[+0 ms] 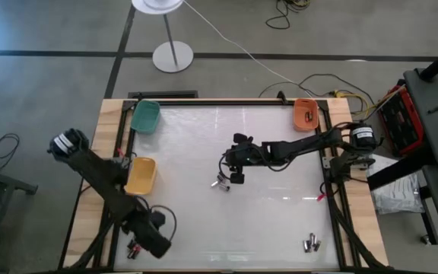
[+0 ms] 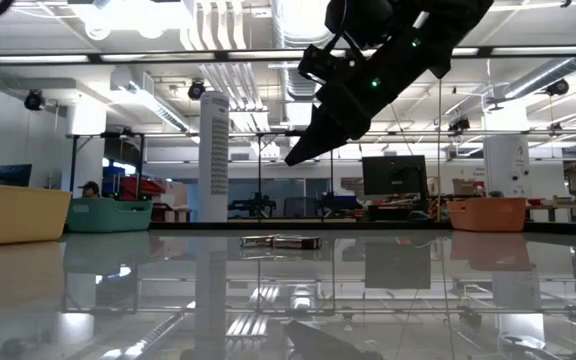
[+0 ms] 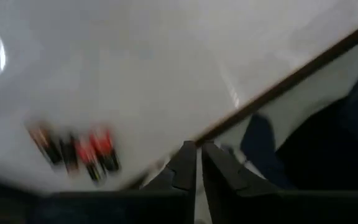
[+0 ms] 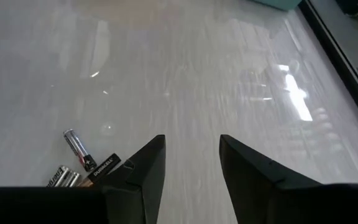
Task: Sort batteries
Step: Put the red battery into the orange bin
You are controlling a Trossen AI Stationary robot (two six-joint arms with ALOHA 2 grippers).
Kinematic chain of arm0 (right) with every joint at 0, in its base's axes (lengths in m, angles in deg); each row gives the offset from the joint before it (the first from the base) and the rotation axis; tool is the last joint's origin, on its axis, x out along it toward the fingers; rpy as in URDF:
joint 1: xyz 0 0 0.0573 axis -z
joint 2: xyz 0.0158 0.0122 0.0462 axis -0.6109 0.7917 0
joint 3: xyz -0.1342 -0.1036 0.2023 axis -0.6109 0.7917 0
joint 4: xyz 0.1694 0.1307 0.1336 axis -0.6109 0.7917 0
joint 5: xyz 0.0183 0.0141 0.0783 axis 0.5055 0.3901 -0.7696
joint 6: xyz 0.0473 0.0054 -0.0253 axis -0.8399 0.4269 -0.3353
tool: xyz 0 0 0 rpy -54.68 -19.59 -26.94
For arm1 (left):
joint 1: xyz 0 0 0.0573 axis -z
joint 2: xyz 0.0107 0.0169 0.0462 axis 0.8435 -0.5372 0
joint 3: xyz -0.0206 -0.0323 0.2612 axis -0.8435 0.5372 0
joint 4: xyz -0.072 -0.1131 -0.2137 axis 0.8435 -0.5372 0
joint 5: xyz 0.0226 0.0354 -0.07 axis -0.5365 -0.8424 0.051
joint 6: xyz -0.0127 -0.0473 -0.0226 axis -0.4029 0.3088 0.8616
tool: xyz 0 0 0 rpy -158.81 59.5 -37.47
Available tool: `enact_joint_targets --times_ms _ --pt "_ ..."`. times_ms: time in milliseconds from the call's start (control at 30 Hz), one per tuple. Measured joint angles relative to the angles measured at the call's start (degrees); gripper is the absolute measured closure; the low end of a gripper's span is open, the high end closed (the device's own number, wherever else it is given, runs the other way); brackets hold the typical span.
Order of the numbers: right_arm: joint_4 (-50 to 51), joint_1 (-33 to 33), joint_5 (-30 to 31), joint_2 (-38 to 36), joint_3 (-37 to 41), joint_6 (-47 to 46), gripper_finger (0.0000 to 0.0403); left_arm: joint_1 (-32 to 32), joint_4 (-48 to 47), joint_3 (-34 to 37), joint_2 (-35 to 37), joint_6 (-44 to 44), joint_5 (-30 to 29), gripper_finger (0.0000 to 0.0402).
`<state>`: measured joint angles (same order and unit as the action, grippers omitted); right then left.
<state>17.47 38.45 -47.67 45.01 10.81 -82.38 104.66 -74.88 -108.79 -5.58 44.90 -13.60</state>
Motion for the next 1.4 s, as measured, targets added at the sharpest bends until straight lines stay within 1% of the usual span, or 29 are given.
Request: enact_joint_targets --times_ms 100,167,267,400,500,533,567,667,700,800,867,900,1033,1200,1400 --pt "-0.95 0.0 -0.02 0.0 0.02 -0.03 0.0252 0.2 -0.26 -3.23 -4.29 3.01 6.16 0.0369" --pt "-1.14 0.0 -0.04 0.0 0.02 -0.02 0.0249 0.51 -0.96 -4.89 -7.01 3.81 8.74 0.0354" --pt "-0.97 -0.02 -0.07 0.0 0.02 -0.76 0.0246 1.3 -0.9 -6.73 -10.55 3.91 9.59 0.033" --pt "-0.78 -0.07 -0.09 0.0 0.25 -3.19 0.0248 3.56 -1.12 -6.9 -14.53 4.15 9.85 0.0307" --pt "-0.55 -0.34 -0.09 0.0 0.86 -4.6 0.0254 5.81 -2.01 -6.89 -16.92 7.27 13.52 0.0299" --pt "-0.57 -0.42 -0.11 0.0 1.07 -4.91 0.0256 6.53 -2.33 -7.02 -17.45 8.14 13.89 0.0297" --pt "-0.56 -0.56 -0.09 0.0 1.22 -5.33 0.0258 7.06 -2.41 -7.41 -17.79 8.54 13.52 0.0296" --pt "-0.51 -0.84 -0.09 0.01 1.38 -6.8 0.0264 7.67 -2.7 -8.6 -17.29 8.61 8.7 0.0293" --pt "-0.54 -0.92 -0.11 0.02 1.38 -6.96 0.0265 7.67 -3.92 -8.93 -16.85 8.87 7.94 0.0291" --pt "-0.55 -1.05 -0.11 0.02 1.38 -7.41 0.0268 7.64 -11.02 -9.61 -15.87 10.25 9.39 0.0287" --pt "-0.55 -1.05 -0.09 0.02 1.42 -8.03 0.0269 7.78 -13.49 -9.43 -15.48 9.97 9.97 0.0283" --pt "-0.53 -1.05 -0.09 0.02 1.44 -8.3 0.0268 7.8 -13.64 -9.29 -15.25 9.28 9.64 0.028" --pt "-0.53 -1.05 -0.09 0.02 1.6 -9.06 0.0261 7.52 -12.02 -9.23 -14.74 7.13 5.02 0.0272" --pt "-0.53 -1.05 -0.09 0.02 1.62 -9.01 0.0251 7.43 -12.73 -8.97 -15.15 7.69 5.44 0.0271" --pt "-0.55 -1.05 -0.09 0.02 1.62 -8.91 0.0246 7.41 -11.46 -8.34 -15.42 7.81 5.14 0.027"
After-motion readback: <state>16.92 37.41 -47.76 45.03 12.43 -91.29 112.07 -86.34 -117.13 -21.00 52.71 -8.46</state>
